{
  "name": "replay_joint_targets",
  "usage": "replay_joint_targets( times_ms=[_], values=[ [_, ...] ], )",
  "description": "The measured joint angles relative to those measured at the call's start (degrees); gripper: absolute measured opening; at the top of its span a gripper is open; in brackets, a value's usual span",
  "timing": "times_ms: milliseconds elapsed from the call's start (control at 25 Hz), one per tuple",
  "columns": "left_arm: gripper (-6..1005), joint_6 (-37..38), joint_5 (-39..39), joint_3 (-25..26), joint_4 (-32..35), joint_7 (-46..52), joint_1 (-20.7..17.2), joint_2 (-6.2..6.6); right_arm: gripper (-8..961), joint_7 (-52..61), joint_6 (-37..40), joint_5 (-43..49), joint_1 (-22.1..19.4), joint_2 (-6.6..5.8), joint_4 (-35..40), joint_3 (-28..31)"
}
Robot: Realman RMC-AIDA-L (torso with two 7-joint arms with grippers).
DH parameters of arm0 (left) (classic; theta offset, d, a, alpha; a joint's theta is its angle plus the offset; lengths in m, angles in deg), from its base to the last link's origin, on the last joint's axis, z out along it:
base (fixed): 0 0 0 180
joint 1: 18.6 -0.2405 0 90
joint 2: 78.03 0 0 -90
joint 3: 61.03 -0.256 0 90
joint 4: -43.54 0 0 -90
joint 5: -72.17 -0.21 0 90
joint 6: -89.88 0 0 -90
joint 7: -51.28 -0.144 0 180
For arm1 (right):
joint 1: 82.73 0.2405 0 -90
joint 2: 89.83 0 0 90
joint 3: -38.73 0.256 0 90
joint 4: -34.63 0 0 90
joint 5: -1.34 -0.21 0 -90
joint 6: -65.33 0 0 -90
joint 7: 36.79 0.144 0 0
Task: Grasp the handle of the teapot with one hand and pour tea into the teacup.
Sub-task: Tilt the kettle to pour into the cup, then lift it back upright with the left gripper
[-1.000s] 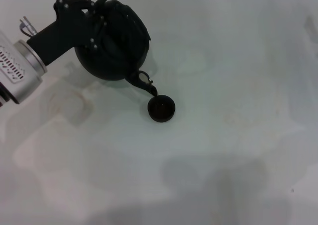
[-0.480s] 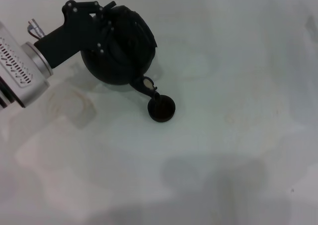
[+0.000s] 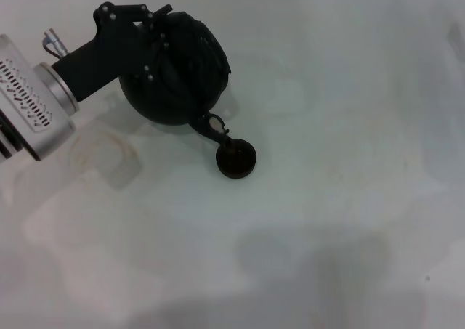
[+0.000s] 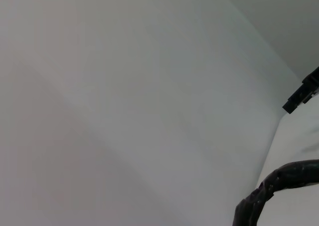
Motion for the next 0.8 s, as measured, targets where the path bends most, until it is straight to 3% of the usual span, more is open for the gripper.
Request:
replay_joint_targets(
  times_ms=[800],
  values=[
    [102,-0.02,0.03,-0.99,0.06,-0.40,0.12,0.00,856,0.01,0.03,0.01,0.00,0.00,-0.02,0.00]
  ],
)
